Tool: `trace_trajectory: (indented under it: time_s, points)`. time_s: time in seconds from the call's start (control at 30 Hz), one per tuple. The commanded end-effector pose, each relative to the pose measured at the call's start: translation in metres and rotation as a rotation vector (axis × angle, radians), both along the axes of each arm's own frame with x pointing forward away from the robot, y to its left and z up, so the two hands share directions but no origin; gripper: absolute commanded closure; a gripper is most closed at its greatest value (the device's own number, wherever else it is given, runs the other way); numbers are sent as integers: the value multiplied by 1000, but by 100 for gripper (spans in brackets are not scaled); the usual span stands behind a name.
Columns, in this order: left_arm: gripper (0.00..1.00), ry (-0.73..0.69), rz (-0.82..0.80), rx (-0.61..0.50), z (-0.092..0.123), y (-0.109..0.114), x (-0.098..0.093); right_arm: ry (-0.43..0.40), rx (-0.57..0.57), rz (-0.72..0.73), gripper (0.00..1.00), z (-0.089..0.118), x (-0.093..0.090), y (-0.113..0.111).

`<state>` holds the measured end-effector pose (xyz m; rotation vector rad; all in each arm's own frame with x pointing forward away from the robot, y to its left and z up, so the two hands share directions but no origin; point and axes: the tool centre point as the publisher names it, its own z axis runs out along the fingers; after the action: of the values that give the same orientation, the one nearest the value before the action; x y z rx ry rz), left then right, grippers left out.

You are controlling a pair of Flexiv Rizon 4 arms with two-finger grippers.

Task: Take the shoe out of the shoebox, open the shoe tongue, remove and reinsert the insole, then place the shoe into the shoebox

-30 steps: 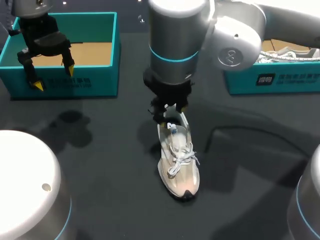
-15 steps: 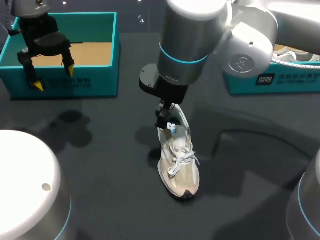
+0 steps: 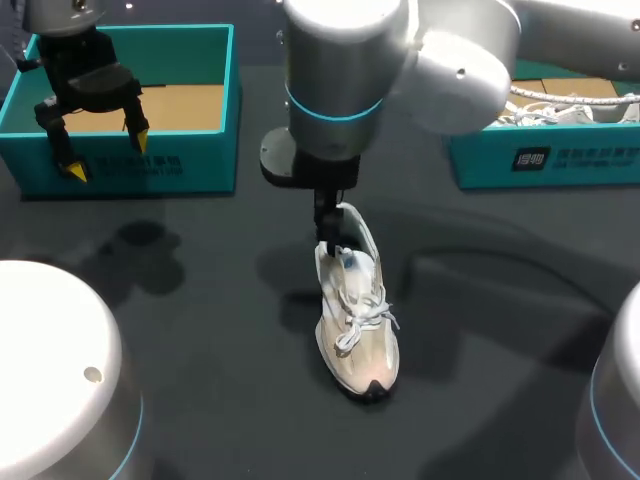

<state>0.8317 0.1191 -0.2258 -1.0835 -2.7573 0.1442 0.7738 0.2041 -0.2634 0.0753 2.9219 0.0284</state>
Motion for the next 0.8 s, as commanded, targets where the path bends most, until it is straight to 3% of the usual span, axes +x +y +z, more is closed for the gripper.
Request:
trace_trajectory:
  time_s: [0.03,0.17,0.53,0.8]
  points:
    - [0,-3,-1,2,0,1,-1,20,-54,8,0,-16,18,10]
    - [0,-3,-1,2,0,1,-1,2,-59,59,2,-25,27,6]
    - [0,-3,-1,2,0,1,-1,18,-75,104,27,-46,44,-1]
    - [0,-3,-1,2,0,1,-1,24,-91,123,26,-55,52,-11]
